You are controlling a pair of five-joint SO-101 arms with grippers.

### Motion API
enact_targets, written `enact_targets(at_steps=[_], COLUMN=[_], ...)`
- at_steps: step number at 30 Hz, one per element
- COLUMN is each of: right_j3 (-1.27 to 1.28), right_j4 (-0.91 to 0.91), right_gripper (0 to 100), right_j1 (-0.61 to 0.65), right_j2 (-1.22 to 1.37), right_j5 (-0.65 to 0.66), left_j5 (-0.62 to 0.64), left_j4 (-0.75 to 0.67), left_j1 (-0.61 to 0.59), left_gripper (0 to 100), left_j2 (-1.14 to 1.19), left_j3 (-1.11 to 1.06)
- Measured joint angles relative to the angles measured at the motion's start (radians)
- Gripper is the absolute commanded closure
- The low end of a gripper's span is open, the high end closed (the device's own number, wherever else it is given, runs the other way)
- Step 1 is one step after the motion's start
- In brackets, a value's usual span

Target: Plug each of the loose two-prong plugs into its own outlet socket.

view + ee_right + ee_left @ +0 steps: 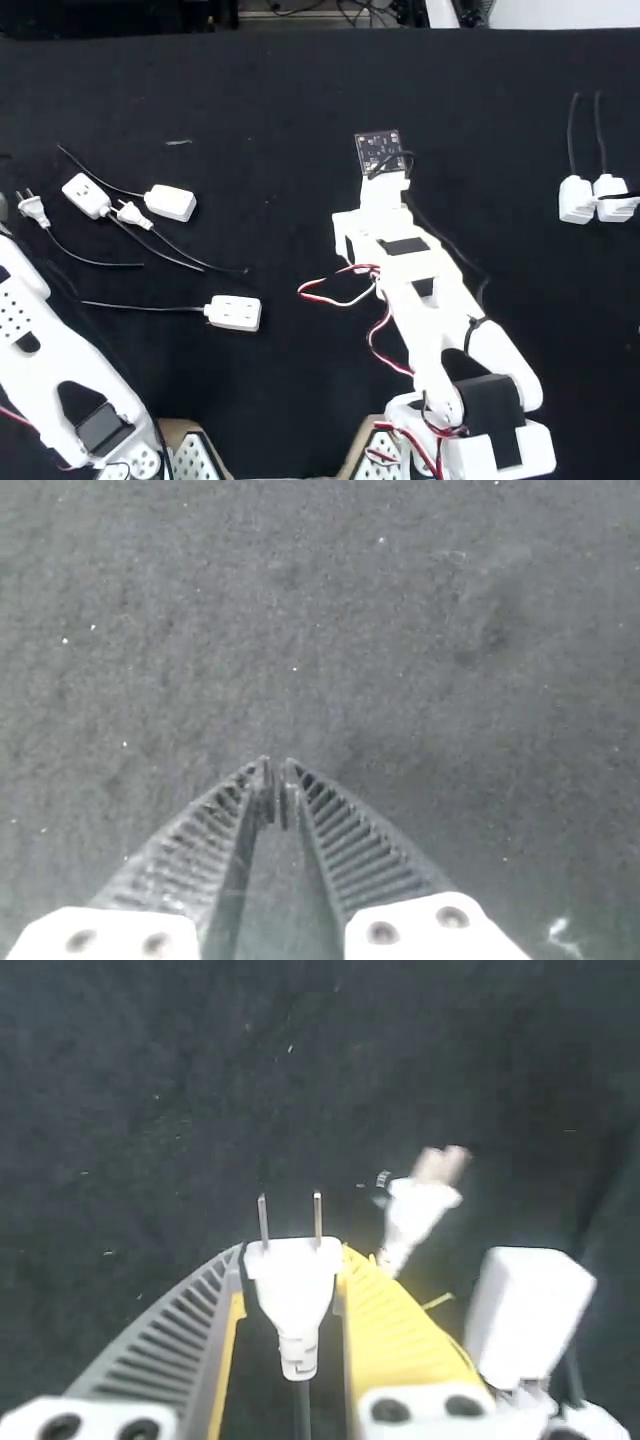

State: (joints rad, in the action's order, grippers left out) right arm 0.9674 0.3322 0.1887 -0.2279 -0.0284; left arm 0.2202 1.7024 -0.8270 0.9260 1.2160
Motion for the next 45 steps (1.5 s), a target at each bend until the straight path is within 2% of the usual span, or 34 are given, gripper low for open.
enact_targets(at_steps=[3,8,15,23,30,36,40,45], right_j3=[0.000,0.000,0.000,0.000,0.000,0.000,0.000,0.000], right_j4=[0.000,0.000,0.000,0.000,0.000,0.000,0.000,0.000], right_gripper=[98.7,98.7,98.7,98.7,98.7,98.7,98.7,98.7], right_j1=[0.000,0.000,0.000,0.000,-0.020,-0.107,-0.169,-0.181], right_j2=[0.000,0.000,0.000,0.000,0.000,-0.015,-0.034,-0.035], right_j5=[0.000,0.000,0.000,0.000,0.000,-0.040,-0.107,-0.127], left_j5=[0.000,0.000,-0.028,-0.118,-0.163,-0.167,-0.167,-0.167], left_j4=[0.035,0.051,0.051,0.051,0.051,0.037,-0.028,-0.114], left_j1=[0.000,0.000,0.040,0.330,0.614,0.819,0.948,1.089], left_gripper=[97,97,97,97,97,96,87,80], left_j2=[-0.002,-0.002,-0.207,-0.559,-0.598,-0.598,-0.598,-0.600], left_j3=[0.100,0.109,-0.175,-0.554,-0.740,-0.783,-0.786,-0.806])
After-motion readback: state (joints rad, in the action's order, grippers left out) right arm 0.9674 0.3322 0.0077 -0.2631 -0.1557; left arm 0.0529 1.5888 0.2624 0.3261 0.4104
